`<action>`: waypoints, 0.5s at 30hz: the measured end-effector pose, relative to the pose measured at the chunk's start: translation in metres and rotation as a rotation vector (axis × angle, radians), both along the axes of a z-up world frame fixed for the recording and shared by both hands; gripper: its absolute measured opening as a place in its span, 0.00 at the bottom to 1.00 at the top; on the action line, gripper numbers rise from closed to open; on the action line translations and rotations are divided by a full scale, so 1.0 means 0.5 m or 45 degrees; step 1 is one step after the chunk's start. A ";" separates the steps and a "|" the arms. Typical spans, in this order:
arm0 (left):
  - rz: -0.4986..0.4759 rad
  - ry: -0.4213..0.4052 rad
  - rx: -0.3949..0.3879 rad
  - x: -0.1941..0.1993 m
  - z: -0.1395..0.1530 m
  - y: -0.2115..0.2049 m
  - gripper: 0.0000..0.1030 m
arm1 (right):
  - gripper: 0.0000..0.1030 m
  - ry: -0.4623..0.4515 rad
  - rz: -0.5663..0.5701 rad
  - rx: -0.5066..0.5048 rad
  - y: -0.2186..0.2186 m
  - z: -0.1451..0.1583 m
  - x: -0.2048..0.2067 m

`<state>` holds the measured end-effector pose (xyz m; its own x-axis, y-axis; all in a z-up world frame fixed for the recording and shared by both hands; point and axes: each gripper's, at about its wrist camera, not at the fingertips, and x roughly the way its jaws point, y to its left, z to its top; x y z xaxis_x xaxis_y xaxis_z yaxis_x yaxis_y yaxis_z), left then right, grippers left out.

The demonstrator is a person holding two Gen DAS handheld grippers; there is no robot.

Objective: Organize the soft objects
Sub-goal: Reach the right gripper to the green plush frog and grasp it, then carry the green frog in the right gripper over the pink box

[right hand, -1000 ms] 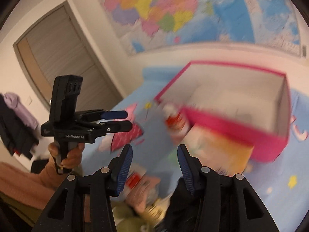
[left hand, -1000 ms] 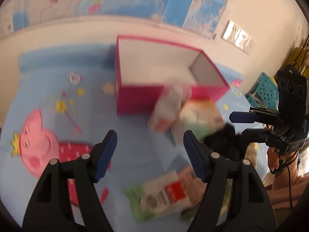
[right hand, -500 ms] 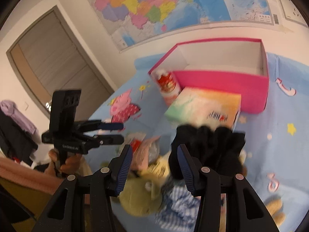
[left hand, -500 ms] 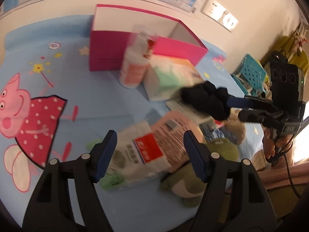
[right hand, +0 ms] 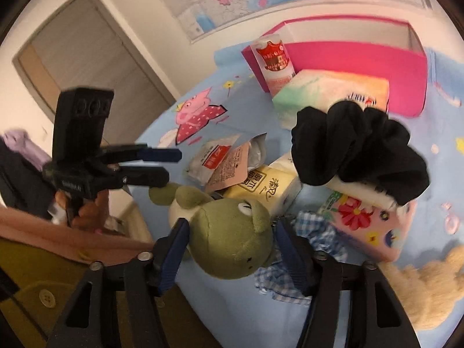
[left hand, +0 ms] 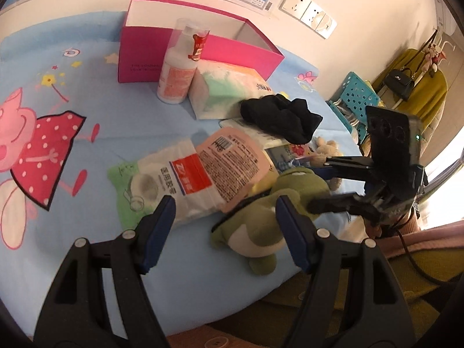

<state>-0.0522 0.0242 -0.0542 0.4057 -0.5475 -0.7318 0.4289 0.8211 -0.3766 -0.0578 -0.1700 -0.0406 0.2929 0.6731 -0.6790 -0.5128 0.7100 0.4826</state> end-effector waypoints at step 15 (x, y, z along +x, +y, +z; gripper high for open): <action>-0.126 -0.088 -0.089 -0.047 0.068 -0.001 0.70 | 0.44 -0.113 -0.125 0.180 -0.057 0.105 0.010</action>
<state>-0.0755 0.0239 -0.0202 0.3955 -0.6358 -0.6628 0.5334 0.7465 -0.3978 -0.0531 -0.1987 0.0121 0.4164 0.7250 -0.5487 -0.4891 0.6873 0.5370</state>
